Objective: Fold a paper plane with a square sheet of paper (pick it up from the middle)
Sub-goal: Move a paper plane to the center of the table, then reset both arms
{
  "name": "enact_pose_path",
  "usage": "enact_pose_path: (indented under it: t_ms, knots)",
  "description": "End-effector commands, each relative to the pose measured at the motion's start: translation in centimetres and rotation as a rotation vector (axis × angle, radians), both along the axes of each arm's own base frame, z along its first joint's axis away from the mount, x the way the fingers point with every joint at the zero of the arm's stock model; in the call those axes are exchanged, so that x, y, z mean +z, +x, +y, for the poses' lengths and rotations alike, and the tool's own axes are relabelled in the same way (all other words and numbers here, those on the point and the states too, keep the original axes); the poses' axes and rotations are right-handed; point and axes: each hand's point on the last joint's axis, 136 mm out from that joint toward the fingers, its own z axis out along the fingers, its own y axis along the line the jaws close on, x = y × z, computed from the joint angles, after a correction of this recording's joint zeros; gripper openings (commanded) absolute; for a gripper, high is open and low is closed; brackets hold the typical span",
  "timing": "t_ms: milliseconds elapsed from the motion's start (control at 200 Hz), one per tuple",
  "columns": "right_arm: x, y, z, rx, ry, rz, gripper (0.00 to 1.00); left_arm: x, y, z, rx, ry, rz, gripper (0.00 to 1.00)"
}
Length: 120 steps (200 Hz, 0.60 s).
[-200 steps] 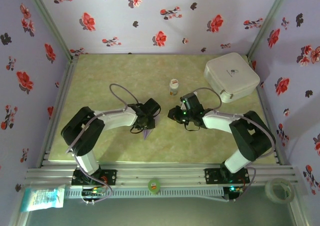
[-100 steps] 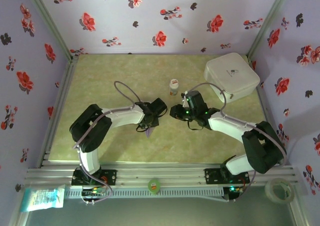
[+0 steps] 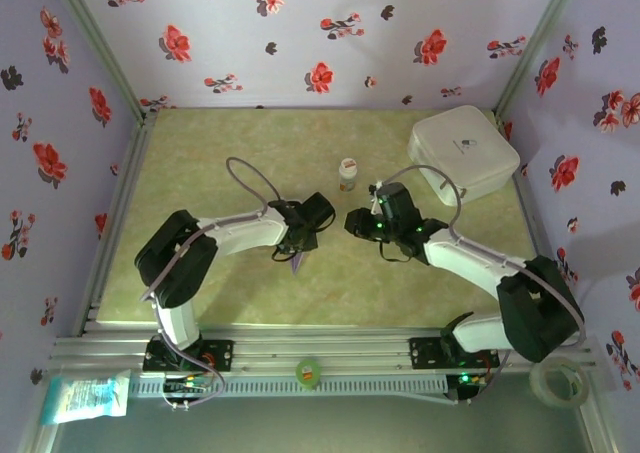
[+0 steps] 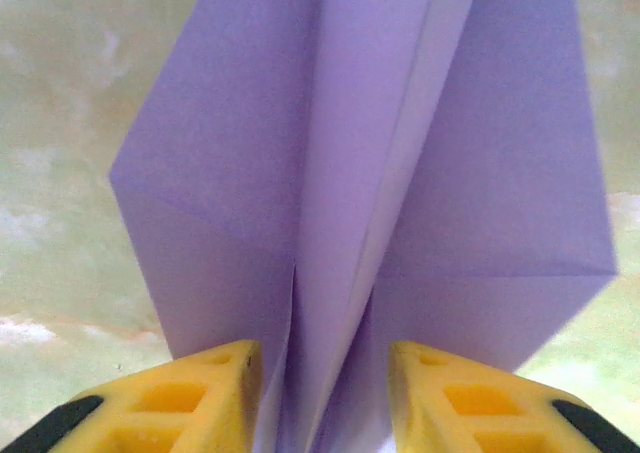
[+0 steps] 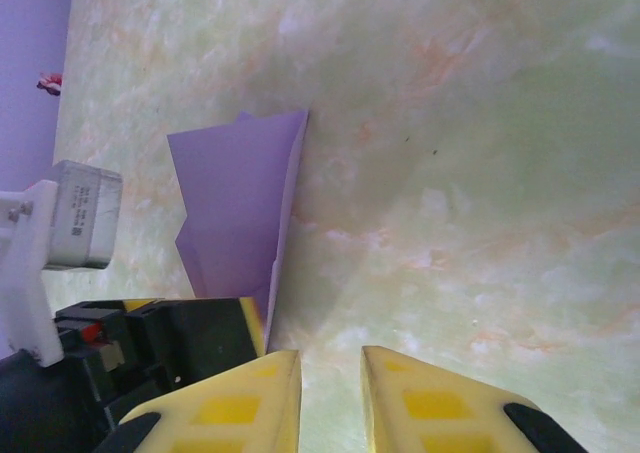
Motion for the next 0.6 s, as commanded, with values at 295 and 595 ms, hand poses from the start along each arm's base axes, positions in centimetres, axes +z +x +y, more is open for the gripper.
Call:
enact_pose_path:
  t_ms: [295,595]
  knots:
    - [1.9,0.2,-4.1,-0.114,-0.150,-0.124,0.26,7.1,1.0,-0.1,-0.047,-0.090,-0.170,0.44]
    - [6.9,0.9,-14.7,-0.425,-0.546,-0.414,0.62,12.5,1.6,8.5,-0.010,0.032,-0.469,0.55]
